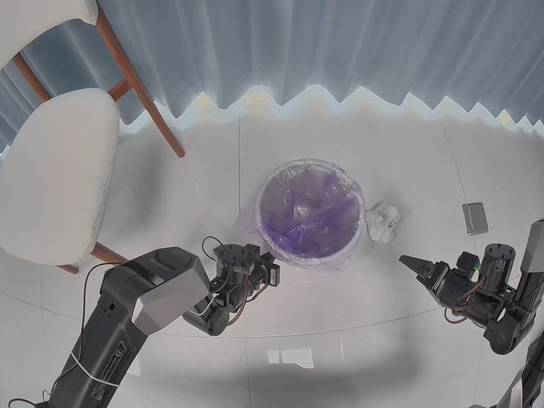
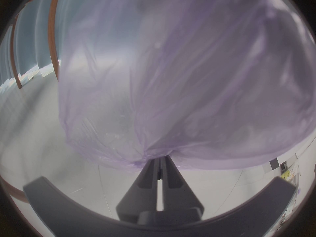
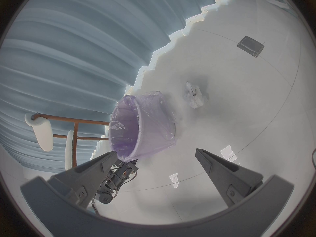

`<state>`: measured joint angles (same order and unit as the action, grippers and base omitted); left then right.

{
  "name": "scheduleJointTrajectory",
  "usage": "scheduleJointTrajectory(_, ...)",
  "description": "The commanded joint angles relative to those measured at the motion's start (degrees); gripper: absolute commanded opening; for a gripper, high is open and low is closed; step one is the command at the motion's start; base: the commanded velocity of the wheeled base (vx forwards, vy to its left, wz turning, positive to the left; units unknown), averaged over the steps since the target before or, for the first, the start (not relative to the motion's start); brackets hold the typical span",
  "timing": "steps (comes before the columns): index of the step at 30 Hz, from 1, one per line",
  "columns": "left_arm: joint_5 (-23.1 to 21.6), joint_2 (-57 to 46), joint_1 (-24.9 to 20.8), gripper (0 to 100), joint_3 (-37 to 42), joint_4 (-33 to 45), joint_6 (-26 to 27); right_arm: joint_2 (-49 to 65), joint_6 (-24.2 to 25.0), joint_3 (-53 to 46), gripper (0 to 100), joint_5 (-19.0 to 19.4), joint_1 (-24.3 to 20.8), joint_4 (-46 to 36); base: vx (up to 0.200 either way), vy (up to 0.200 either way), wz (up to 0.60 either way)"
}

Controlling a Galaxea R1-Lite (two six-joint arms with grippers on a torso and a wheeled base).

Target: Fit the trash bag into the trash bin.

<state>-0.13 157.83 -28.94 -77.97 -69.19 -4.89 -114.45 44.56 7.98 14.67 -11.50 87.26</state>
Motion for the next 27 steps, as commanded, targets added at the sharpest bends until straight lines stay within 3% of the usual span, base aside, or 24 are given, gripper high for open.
scheduleJointTrajectory(1, 0.0, 1.6, 0.4, 0, -4.6, 4.0, 0.0, -0.3, 0.1, -0.3, 100, 0.0, 0.0, -0.1, 0.0, 0.0, 0.0)
scheduleJointTrajectory(6, 0.1, 1.7, 0.0, 0, -5.0, 8.0, 0.0, -1.1, 0.6, -0.3, 100, 0.0, 0.0, 0.0, 0.0, 0.0, 0.0)
scheduleJointTrajectory(12, 0.3, 0.6, 0.1, 0, -1.9, 6.4, -0.1, -1.5, 0.7, -0.2, 100, 0.0, 0.0, 0.0, 0.0, 0.0, 0.0)
scheduleJointTrajectory(17, 0.0, -6.8, 0.4, 0, 9.9, 1.7, 0.0, -1.6, 0.7, -0.2, 100, 0.0, 0.0, -0.1, 0.0, 0.0, 0.0)
scheduleJointTrajectory(18, 0.0, -11.2, 0.4, 0, 18.1, -2.1, -0.1, -2.3, 0.6, -0.4, 100, -0.1, 0.0, -0.1, 0.0, 0.0, 0.0)
scheduleJointTrajectory(23, 0.0, -20.1, 0.3, 0, 38.3, -16.8, -0.1, -4.2, 0.4, -1.0, 100, -0.4, 0.0, 0.0, 0.0, 0.0, 0.0)
scheduleJointTrajectory(27, -0.2, -30.0, 0.5, 0, 50.3, -19.8, -0.8, -4.6, 0.7, -0.3, 100, -1.4, -0.6, 0.0, 0.0, 0.0, 0.0)
